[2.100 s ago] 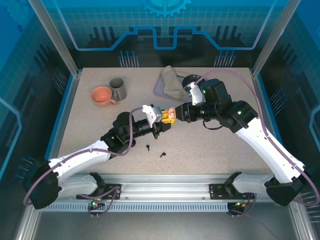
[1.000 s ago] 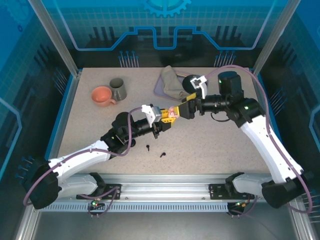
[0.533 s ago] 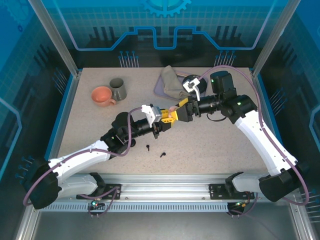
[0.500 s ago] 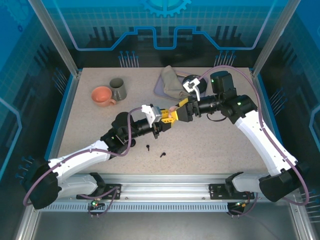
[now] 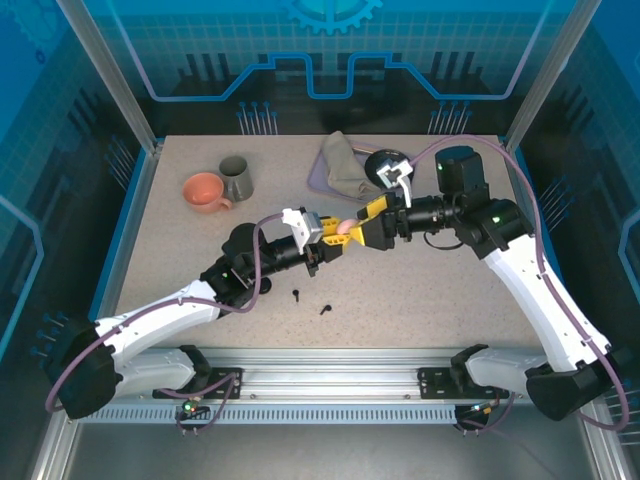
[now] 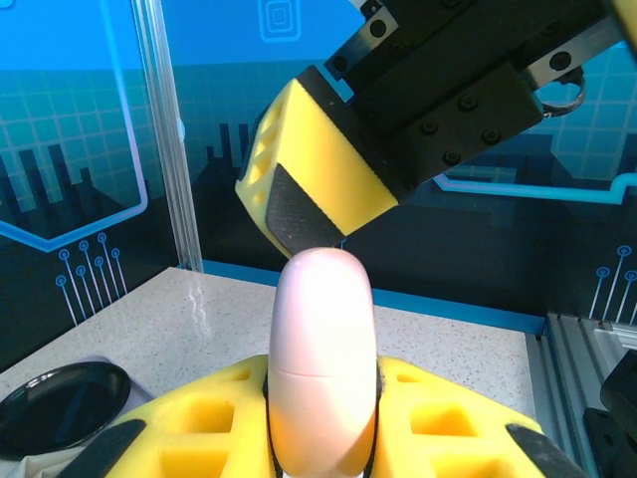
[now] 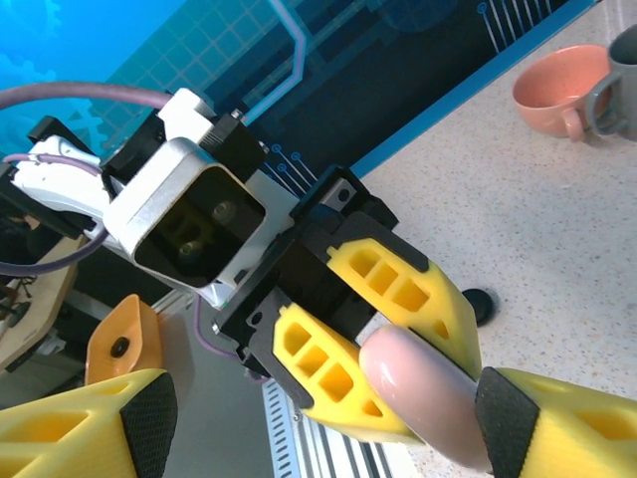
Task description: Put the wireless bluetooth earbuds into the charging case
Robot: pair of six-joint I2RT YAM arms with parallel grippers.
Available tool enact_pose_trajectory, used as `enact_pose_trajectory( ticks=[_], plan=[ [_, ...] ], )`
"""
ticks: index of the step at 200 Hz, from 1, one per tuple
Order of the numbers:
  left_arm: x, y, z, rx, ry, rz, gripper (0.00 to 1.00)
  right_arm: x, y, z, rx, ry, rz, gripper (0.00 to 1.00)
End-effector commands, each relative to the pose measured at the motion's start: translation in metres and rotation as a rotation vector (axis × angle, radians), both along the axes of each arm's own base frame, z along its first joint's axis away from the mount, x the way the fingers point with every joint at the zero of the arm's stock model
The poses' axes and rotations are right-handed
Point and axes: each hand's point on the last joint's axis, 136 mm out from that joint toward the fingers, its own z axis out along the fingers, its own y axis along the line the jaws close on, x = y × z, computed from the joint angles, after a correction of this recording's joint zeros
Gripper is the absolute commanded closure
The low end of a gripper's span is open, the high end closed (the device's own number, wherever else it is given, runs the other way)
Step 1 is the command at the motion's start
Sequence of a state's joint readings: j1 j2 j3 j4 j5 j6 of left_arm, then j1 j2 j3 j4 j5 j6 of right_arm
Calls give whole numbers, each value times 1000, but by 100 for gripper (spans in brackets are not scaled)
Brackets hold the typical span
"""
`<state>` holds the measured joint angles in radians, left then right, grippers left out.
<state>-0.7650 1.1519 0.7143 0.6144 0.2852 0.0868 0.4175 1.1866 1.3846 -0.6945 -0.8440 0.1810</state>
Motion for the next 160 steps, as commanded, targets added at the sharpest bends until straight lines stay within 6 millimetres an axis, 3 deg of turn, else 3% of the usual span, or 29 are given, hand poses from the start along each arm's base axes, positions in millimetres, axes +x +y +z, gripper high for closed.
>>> enact_pose_trajectory(
  ticks=[1,40,81,121,160],
  plan=[
    [-4,0,26,-37,-57,-12,100,5,-17,-9,-62,-66,-61,18],
    [-13,3,25,-12,-84,-32,100,-10,-30,-10,-90,-399,5,22],
    [-28,3,25,28,-127,-95,100,-44,-31,-17,-93,-756,186,19],
    [-38,-1,26,69,-136,-158,100,-51,-25,-7,-78,-814,257,19],
    [-39,-2,28,69,-145,-167,100,-45,-13,-19,-124,-817,282,31]
  ],
)
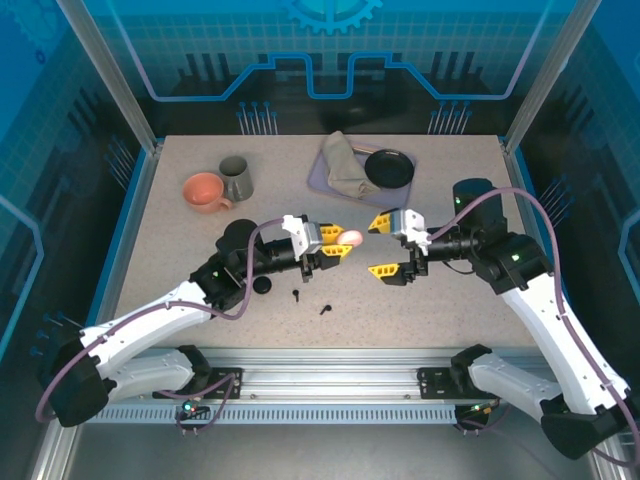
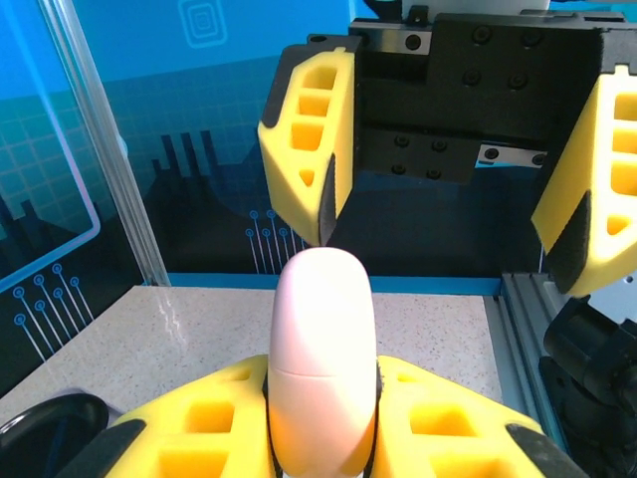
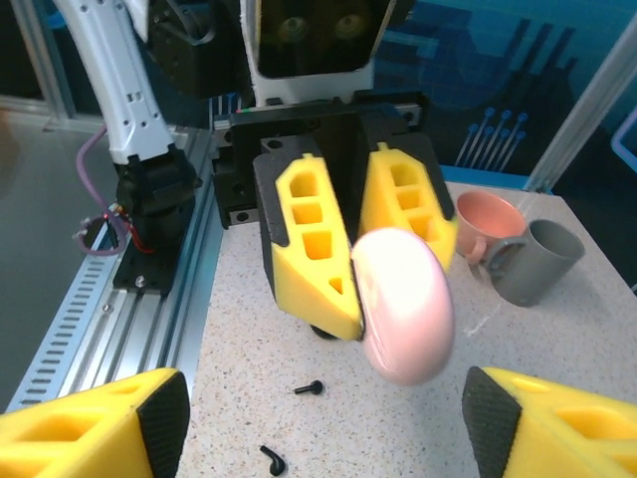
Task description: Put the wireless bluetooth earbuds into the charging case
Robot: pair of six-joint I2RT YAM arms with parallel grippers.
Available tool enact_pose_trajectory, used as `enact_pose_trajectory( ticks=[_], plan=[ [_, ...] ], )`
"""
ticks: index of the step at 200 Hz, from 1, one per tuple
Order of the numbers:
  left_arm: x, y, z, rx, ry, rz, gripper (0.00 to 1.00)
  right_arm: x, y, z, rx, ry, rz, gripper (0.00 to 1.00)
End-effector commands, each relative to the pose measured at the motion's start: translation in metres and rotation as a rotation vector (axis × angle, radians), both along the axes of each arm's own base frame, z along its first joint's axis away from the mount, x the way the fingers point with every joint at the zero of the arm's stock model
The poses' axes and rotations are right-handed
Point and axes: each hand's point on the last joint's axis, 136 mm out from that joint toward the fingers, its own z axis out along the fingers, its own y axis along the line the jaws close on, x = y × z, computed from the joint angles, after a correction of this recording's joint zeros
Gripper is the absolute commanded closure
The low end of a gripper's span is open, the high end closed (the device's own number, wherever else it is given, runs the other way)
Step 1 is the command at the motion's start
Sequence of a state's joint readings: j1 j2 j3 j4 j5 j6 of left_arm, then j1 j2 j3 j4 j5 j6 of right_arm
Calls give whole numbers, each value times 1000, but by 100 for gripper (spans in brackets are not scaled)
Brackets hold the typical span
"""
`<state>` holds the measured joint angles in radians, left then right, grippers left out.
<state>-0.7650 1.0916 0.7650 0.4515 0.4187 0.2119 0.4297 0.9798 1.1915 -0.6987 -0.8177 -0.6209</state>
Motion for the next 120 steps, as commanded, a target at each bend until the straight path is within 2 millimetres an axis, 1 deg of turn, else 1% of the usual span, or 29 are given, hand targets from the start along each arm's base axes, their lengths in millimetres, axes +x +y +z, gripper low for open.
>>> enact_pose_trajectory(
  ticks=[1,34,62,120],
  plan=[
    [-10,-1,19,-20,-56,-46,100,-1,6,4,-17,-52,26,31],
    [-12,-1,19,-20,-54,-58,100,4,13,2,-24,-38,36,40],
    [-13,-1,19,-15,-56,-66,100,6,15,2,-29,-35,36,42],
    [-14,-4,18,-10,-57,-79,100,8,19,0,-34,-3,51,50]
  ],
)
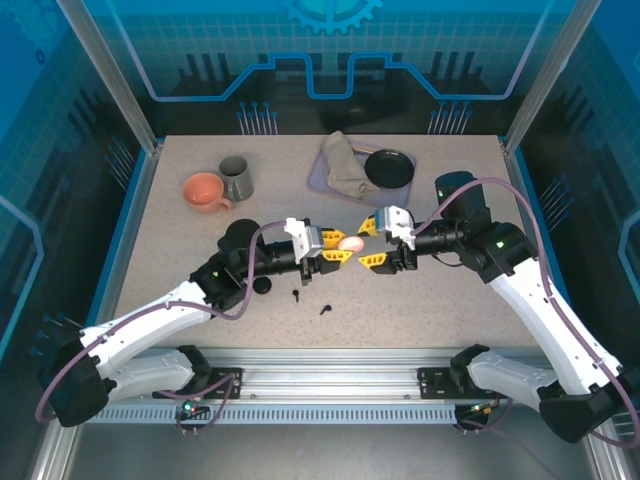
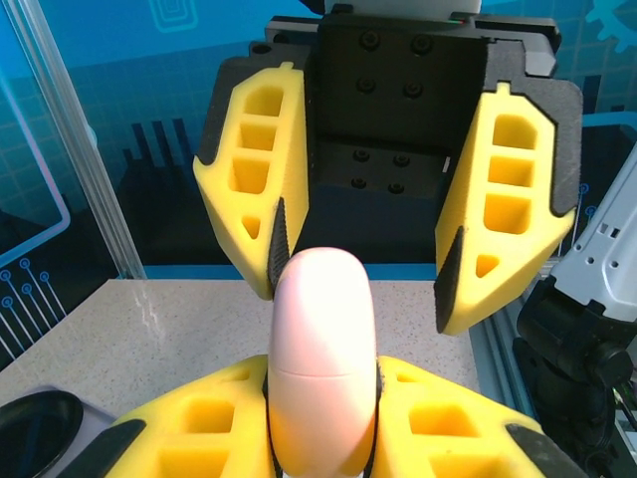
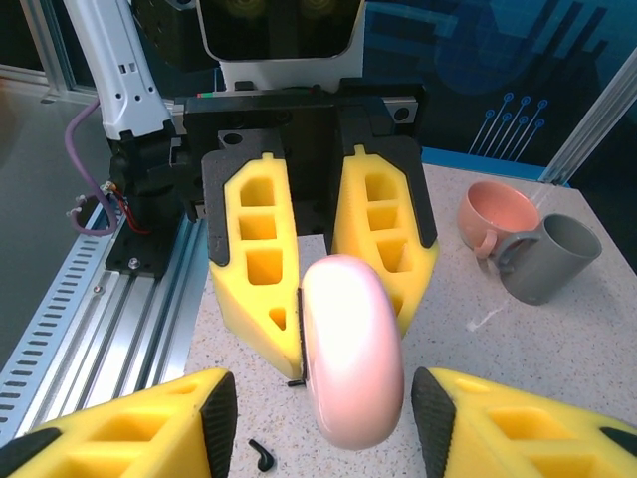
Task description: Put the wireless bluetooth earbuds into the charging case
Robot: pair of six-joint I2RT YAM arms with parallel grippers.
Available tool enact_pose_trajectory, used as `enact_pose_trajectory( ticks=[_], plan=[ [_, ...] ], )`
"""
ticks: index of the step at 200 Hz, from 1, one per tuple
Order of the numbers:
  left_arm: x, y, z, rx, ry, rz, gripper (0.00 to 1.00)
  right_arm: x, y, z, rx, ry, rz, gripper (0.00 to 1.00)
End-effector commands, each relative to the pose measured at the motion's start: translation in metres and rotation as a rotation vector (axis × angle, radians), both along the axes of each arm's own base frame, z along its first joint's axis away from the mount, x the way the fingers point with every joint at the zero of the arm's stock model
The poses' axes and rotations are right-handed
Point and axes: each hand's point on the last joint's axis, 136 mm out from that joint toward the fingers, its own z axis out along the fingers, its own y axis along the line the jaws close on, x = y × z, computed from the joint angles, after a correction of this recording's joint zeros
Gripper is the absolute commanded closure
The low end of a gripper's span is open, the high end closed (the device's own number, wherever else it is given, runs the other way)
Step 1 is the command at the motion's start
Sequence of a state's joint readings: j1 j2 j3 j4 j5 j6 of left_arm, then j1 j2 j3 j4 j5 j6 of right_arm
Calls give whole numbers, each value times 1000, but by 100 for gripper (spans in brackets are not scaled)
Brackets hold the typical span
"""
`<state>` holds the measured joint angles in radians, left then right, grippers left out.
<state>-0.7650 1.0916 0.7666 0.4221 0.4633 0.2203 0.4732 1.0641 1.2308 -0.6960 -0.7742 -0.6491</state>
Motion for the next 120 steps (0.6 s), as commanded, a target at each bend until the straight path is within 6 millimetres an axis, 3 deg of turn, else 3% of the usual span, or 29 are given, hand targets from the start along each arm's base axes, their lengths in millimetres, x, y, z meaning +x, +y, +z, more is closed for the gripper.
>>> enact_pose_trajectory(
  ticks=[1,120],
  plan=[
    [-7,-1,24,-33,-67,-36,100,-5,5,8,10,-4,35,50],
    [-4,-5,21,-20,-63,-38,100,-4,5,1,-14,17,43,69]
  ],
)
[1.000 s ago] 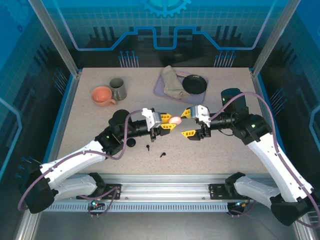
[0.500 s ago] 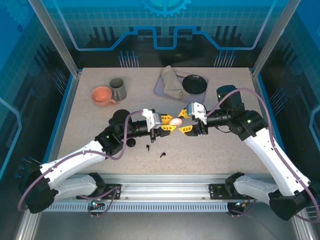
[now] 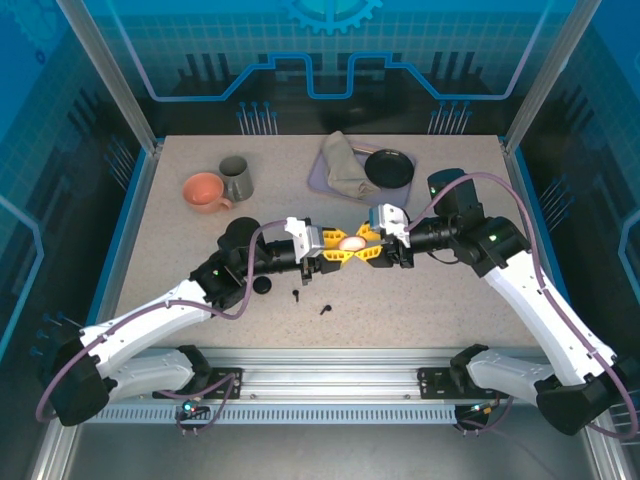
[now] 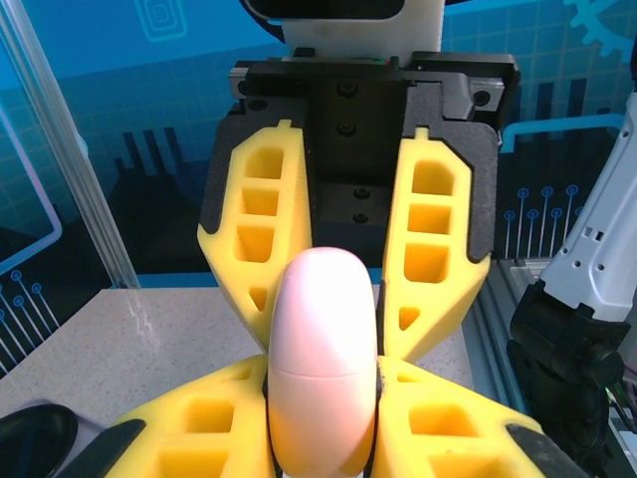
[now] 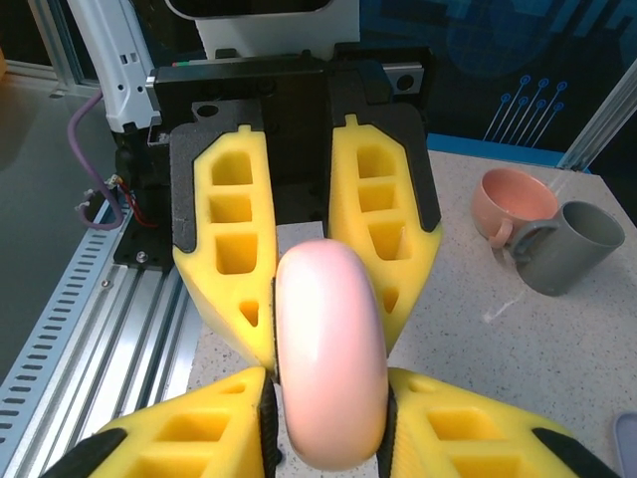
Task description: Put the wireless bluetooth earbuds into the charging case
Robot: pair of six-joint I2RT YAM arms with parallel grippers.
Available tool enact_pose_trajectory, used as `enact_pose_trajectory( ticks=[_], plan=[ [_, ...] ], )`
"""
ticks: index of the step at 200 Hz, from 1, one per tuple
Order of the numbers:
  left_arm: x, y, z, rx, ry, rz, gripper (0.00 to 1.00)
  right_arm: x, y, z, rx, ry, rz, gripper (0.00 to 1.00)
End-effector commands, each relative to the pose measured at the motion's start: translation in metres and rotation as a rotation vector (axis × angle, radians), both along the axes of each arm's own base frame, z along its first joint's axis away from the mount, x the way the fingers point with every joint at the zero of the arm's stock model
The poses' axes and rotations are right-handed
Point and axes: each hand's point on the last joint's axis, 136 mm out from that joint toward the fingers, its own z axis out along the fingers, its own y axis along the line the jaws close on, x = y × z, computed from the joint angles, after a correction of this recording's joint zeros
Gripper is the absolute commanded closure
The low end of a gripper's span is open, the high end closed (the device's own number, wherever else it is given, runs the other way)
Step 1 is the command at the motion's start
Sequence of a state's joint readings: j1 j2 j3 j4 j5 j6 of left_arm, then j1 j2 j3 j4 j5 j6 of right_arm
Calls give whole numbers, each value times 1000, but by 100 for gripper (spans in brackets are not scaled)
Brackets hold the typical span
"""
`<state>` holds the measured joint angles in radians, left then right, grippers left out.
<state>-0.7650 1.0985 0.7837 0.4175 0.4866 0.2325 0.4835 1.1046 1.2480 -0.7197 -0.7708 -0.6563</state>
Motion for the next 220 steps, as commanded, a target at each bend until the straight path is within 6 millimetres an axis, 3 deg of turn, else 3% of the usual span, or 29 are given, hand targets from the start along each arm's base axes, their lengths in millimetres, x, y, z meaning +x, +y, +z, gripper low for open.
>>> enact_pose_trajectory(
  ticks=[1,58,120,216,220],
  plan=[
    [-1,-3,16,-19,-46,-15,100,-8,0,9,11,-18,33,69],
    [-1,-3,14,-10,-44,-16,100,-12,-4,19,51,8,58,64],
    [-1,-4,15,-12,-45,-21,100,-12,1,19,62,57,86,65],
    [0,-3,15,-19,-43,-13,100,-13,0,10,32,59,73,76],
    [0,-3,15,-19,-43,-11,96,-12,-1,10,32,58,71,77]
  ],
)
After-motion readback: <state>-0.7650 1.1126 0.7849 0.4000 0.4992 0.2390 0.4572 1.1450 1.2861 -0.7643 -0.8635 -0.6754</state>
